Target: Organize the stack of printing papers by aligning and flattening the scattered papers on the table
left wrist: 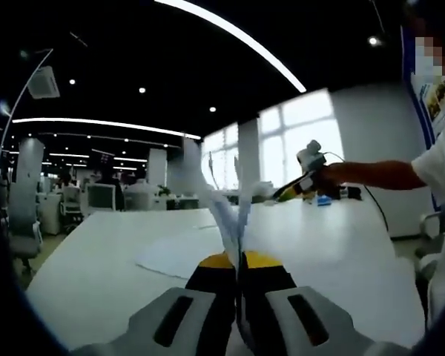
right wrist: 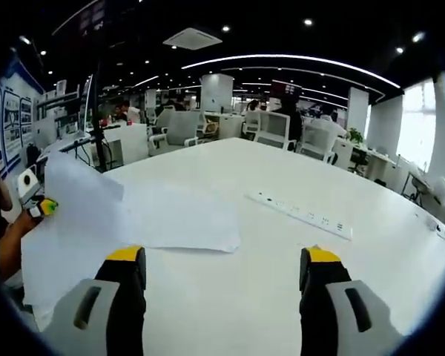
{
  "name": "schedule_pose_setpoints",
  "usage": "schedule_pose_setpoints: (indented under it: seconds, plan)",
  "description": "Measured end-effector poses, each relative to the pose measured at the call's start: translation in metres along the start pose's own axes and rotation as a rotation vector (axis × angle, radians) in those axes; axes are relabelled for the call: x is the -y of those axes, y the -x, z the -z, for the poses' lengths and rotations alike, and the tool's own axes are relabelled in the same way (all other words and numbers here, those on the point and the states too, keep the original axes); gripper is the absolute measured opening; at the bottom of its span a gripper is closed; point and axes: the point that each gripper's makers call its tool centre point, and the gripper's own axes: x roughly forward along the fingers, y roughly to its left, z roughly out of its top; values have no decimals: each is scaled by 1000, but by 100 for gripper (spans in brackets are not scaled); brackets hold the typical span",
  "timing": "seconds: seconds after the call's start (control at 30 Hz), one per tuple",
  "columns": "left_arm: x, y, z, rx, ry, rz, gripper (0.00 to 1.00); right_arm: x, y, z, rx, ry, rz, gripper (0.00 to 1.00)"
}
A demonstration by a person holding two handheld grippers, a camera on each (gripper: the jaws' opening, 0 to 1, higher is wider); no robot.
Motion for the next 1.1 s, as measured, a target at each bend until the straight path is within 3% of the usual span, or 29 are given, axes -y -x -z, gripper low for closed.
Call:
schedule_pose_setpoints:
  seconds: [0.07,0.47,0.67,1.1]
  plan:
    - [-2,0,2,-10,44,-7,6,-1,-2,1,-2,-4,-6,80]
    - [-2,0,-3,14,118,-8,6,3,-9,-3,7,-13,1,80]
    - [2,1,-6,24,166,11,6,4,-18,-8,-19,-1,0,81]
    - [5,1,-4,22,152,21,6,5,-58,-23,-52,11,-7,81]
